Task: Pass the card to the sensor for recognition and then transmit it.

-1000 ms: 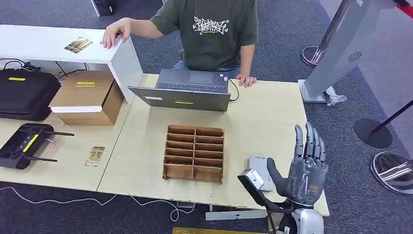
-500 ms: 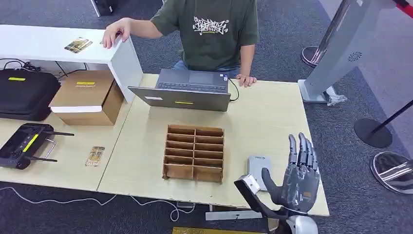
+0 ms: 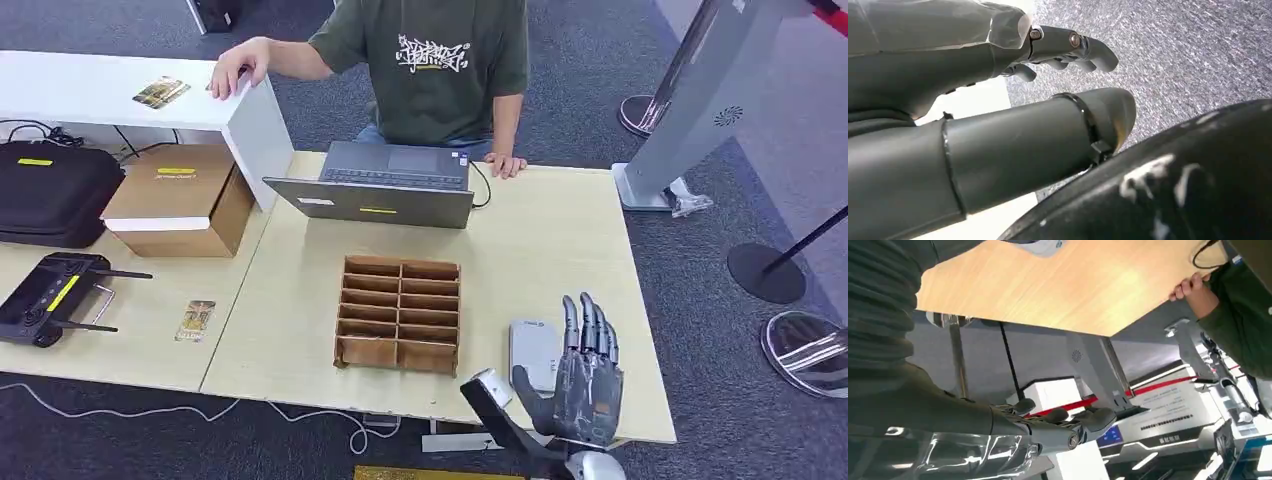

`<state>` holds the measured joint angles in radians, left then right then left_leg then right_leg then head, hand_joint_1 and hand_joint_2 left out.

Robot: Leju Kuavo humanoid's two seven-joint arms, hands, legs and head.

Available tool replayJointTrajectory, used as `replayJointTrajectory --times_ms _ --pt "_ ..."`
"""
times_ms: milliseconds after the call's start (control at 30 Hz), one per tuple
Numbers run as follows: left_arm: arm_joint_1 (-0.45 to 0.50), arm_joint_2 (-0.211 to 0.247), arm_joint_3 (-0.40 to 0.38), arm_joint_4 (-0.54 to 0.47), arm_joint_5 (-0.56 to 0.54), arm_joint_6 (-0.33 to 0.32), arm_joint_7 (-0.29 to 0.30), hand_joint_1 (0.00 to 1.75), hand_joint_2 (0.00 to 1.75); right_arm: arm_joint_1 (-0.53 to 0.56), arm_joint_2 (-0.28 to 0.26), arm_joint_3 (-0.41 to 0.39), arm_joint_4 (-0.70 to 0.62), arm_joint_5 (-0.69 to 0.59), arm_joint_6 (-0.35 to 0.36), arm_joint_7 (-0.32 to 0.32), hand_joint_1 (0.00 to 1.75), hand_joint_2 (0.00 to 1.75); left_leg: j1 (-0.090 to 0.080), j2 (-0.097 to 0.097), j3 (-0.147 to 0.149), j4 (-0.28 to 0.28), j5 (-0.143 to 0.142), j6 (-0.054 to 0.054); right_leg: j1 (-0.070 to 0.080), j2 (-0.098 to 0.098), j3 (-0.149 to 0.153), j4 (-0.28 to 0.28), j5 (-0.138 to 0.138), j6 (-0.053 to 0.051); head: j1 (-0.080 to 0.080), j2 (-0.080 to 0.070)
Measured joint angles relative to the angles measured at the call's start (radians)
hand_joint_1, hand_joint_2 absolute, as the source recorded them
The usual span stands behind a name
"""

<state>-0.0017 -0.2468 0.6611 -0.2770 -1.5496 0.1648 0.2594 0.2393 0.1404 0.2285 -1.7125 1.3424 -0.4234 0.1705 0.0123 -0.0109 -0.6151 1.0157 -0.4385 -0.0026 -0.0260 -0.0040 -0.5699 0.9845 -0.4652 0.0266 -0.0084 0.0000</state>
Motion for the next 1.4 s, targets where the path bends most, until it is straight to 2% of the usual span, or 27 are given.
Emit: replayJointTrajectory --times_ms 367,600,933,1167,1400 --pt "0.000 0.000 0.001 0.000 0.000 -0.006 0.003 0.00 0.00 0.016 0.000 0.057 0.041 0.005 0.006 0.036 0.00 1.75 0.000 0.000 0.000 0.000 -0.001 0.000 0.000 0.000 0.000 0.000 0.000 0.000 0.000 0.000" --pt "0.000 0.000 0.003 -0.003 0.000 -0.007 0.000 0.00 0.00 0.001 -0.017 0.112 0.068 0.051 0.010 0.049 0.00 1.75 0.000 0.000 0.000 0.000 -0.001 0.000 0.000 0.000 0.000 0.000 -0.001 0.001 0.000 0.000" --pt "-0.001 0.000 0.005 -0.006 0.000 -0.018 -0.004 0.00 0.00 -0.065 -0.056 0.203 0.122 0.139 0.011 0.063 0.00 1.75 0.000 0.000 0.000 0.000 -0.001 0.000 0.000 0.000 0.000 0.000 0.000 0.001 0.000 0.000" --pt "-0.001 0.000 0.006 -0.006 0.000 -0.018 -0.011 0.00 0.00 -0.111 -0.079 0.260 0.160 0.151 0.029 0.081 0.00 1.75 0.000 0.000 0.000 0.000 -0.001 0.000 0.000 0.000 0.000 0.000 -0.001 0.001 0.000 0.000" --pt "-0.001 0.000 0.010 -0.006 0.000 -0.018 -0.014 0.00 0.00 -0.150 -0.087 0.303 0.201 0.152 0.028 0.065 0.00 1.75 0.000 0.000 0.000 0.000 -0.001 0.000 0.000 0.000 0.000 0.000 -0.001 0.001 0.000 0.000"
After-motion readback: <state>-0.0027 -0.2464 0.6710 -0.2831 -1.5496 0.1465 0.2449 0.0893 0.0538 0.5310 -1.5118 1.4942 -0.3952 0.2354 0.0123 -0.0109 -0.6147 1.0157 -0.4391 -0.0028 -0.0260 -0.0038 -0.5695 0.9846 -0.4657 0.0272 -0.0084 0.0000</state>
